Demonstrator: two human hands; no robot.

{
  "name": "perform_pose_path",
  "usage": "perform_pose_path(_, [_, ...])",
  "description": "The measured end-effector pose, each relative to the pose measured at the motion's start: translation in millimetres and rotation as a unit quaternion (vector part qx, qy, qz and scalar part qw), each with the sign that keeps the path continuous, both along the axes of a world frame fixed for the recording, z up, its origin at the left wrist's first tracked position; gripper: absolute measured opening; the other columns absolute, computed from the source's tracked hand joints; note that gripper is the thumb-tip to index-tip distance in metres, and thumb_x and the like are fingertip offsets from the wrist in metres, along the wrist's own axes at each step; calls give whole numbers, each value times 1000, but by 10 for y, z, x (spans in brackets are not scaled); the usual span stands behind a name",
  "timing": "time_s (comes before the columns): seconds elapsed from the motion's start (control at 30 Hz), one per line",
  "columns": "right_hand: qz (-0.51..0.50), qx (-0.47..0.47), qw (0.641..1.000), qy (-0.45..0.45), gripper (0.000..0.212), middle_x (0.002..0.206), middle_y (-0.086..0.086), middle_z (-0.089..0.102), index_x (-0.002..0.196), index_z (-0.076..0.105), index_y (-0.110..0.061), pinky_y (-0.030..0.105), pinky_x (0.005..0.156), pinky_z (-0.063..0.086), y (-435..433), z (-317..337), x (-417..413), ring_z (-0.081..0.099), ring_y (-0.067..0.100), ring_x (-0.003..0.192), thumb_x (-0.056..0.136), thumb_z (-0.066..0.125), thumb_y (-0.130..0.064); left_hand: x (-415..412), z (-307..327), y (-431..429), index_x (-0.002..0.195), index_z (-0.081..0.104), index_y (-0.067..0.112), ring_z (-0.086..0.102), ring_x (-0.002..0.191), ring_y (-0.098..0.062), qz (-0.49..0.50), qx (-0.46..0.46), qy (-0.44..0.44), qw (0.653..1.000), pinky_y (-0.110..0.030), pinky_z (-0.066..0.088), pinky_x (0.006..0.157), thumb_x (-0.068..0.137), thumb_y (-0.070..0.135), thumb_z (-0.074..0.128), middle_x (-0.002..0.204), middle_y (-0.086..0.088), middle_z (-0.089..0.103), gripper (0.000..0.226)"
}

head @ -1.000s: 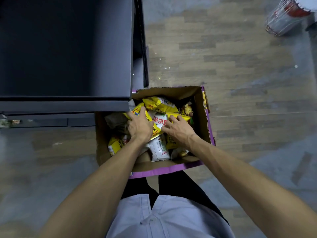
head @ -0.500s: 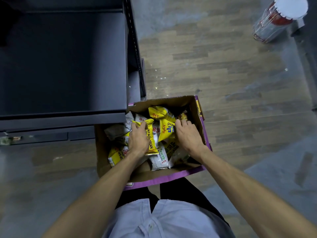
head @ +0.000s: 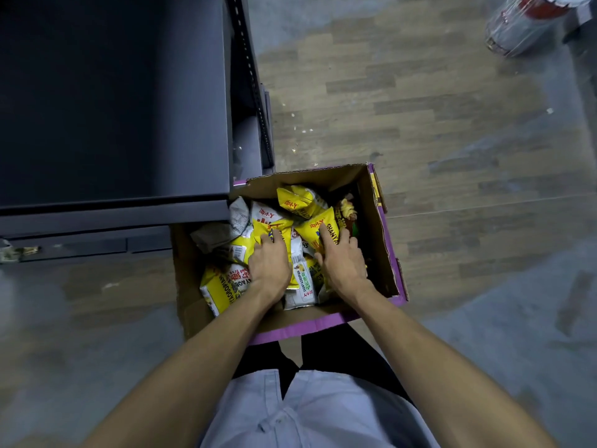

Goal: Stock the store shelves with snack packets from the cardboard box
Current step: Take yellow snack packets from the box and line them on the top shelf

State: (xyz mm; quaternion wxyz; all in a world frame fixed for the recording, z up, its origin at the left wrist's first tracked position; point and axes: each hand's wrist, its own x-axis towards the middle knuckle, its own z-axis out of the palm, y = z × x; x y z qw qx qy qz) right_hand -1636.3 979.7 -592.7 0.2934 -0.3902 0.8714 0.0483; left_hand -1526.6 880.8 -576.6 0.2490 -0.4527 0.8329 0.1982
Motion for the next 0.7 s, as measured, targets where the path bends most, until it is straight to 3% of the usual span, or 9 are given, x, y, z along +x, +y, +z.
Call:
perform_pose_path(0.1, [45, 77, 995, 47, 94, 131, 23, 46, 157, -6, -19, 40, 91, 43, 41, -62, 25, 46, 32, 113, 94, 54, -54, -67, -91, 92, 150, 17, 2, 41, 131, -41, 5, 4, -23, 1000, -42, 49, 94, 80, 41, 77, 146, -25, 33, 100])
perform_pose_path(0.23, [41, 70, 995, 54, 84, 129, 23, 49, 157, -5, -17, 39, 90, 43, 9, -29, -5, 48, 32, 111, 98, 50, -37, -111, -83, 102, 152, 15, 12, 34, 138, -39, 27, 10, -24, 999, -44, 50, 93, 77, 41, 79, 156, -18, 23, 102])
perform_pose_path(0.37, [-21, -4, 1000, 19, 83, 125, 20, 48, 158, 0, -17, 41, 92, 42, -1, 126, 97, 49, 33, 110, 96, 49, -42, 10, 69, 40, 150, 23, 22, 48, 125, -32, 11, 8, 14, 1000, -41, 51, 81, 73, 31, 82, 155, -5, 30, 96])
perform_pose_path(0.47, [-39, -35, 999, 3, 84, 123, 20, 49, 158, -2, -18, 40, 93, 42, -14, 109, 218, 50, 33, 109, 96, 50, -42, 139, 238, -25, 153, 20, 24, 48, 123, -29, 26, -8, 40, 999, -39, 49, 78, 74, 29, 79, 151, 2, 36, 99])
perform_pose_path(0.57, [-59, -21, 998, -26, 86, 132, 22, 43, 158, -5, -19, 42, 92, 43, -95, 17, 333, 50, 36, 113, 97, 50, -43, 210, 374, -113, 155, 16, 24, 41, 130, -26, 74, -6, 67, 995, -43, 49, 78, 76, 28, 77, 149, 4, 37, 100])
perform_pose_path(0.7, [-102, -10, 991, -81, 89, 138, 25, 36, 156, -13, -23, 45, 91, 44, -168, -109, 459, 48, 42, 116, 96, 51, -40, 246, 429, -82, 154, 23, 25, 43, 124, -22, 12, -59, 80, 995, -37, 49, 65, 77, 21, 68, 145, 7, 42, 89])
